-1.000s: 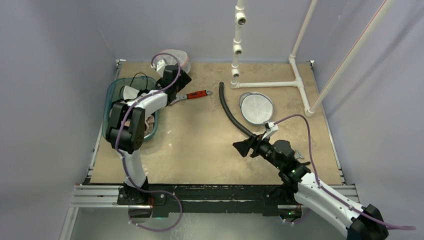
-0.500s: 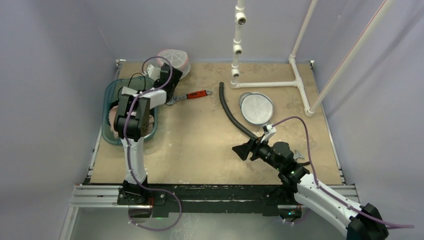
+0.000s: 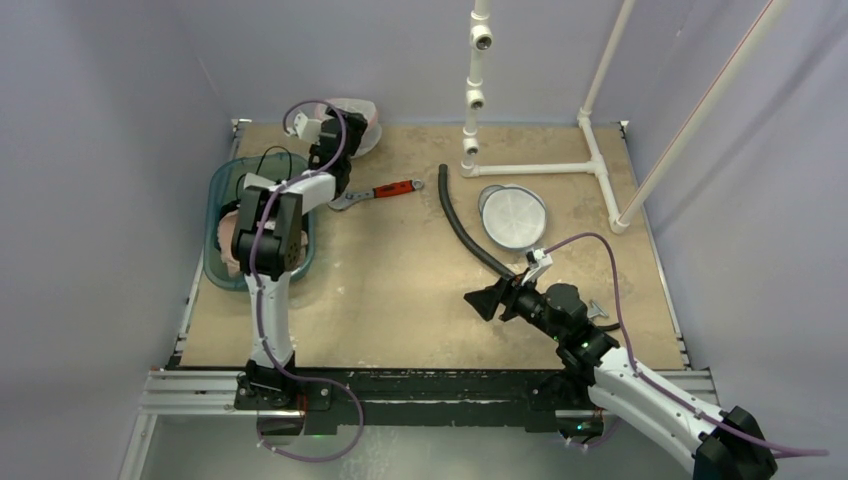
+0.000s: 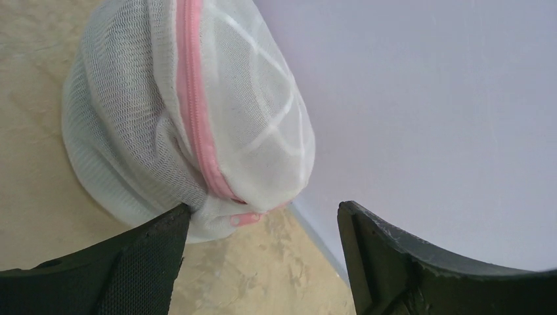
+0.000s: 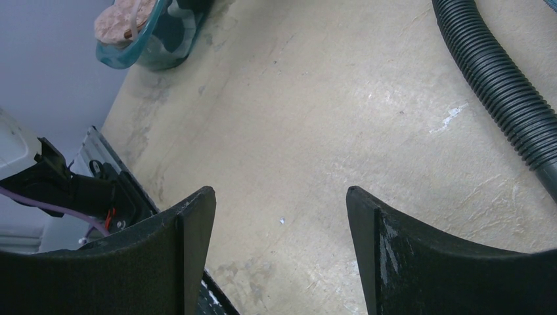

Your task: Unzip the laundry bag and remove the bra

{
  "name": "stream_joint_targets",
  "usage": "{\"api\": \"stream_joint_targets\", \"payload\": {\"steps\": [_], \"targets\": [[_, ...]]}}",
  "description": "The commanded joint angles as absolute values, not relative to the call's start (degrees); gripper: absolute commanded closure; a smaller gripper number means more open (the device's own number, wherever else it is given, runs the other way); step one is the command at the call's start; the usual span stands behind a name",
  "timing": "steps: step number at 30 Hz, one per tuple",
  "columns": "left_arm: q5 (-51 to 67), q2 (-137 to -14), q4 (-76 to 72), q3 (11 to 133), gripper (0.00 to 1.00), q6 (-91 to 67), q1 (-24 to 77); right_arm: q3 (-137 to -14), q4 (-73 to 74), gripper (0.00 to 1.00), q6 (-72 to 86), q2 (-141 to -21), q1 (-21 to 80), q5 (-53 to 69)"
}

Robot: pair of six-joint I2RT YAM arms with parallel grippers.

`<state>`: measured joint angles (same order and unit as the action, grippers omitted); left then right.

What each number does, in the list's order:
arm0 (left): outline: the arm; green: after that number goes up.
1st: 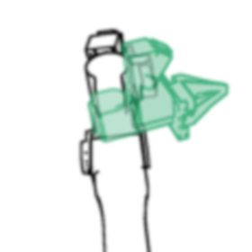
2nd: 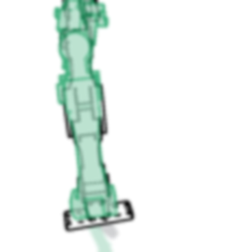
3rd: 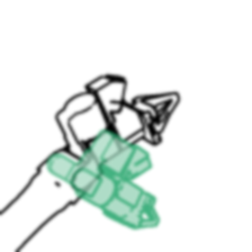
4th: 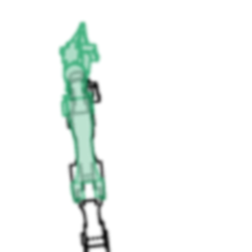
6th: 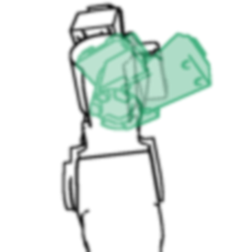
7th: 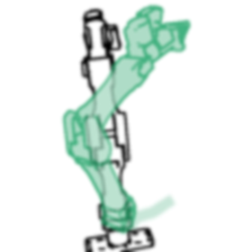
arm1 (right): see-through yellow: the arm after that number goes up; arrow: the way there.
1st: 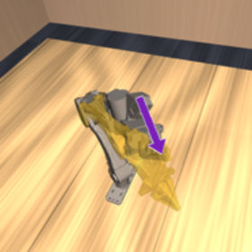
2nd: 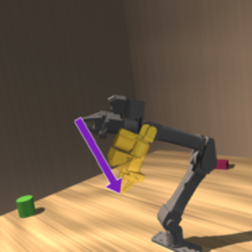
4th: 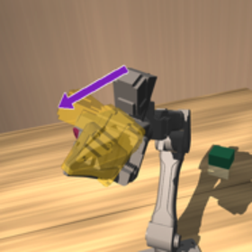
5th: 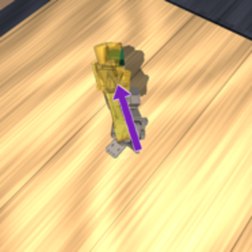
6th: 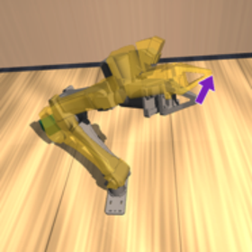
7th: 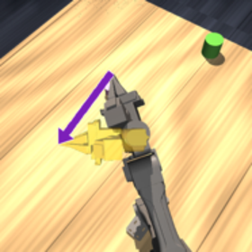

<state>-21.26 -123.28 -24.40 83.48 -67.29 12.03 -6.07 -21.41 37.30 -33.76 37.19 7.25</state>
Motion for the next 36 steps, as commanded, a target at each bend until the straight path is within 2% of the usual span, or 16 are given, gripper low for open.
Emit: {"api": "stream_joint_targets", "payload": {"steps": [1,4,9,14,18,19,26,30,36], "targets": [[-23.05,-128.03,-24.19,89.89,0.18,-67.1,11.53,-5.83,-23.82,0.24,36.83,-34.43,37.44,8.08],[-24.3,-131.24,-20.39,94.12,0.2,-66.89,11.12,-5.81,-23.52,0.24,36.87,-34.18,37.44,8.1],[-24.4,-135.1,-16.51,98.88,0.36,-66.11,10.92,-5.8,-23.16,0.24,36.83,-33.47,37.44,7.78],[-23.72,-135.8,-16.9,99.46,0.66,-64.95,10.91,-5.84,-23.27,0.24,36.99,-33.61,37.44,7.6],[-22.76,-133.57,-20.38,96.39,0.97,-63.91,10.9,-5.82,-22.91,0.24,37.15,-33.29,37.44,7.51],[-22.69,-132.46,-21.89,95.42,1.0,-63.49,10.88,-5.85,-22.67,0.24,37.14,-33.12,37.45,7.43],[-19.53,-122.66,-25.54,92.14,1.0,-59.95,11.86,-6.78,-20.38,0.25,37.35,-31.06,37.44,7.29],[-16.89,-111.32,-24.59,88.21,1.0,-57.76,13.21,-9.9,-17.19,0.24,35.82,-29.3,37.44,5.88],[-10.03,-94.67,-17.23,79.2,1.0,-55.8,16.28,-17.66,-14.06,0.17,33.63,-29.4,37.44,3.26]]}}
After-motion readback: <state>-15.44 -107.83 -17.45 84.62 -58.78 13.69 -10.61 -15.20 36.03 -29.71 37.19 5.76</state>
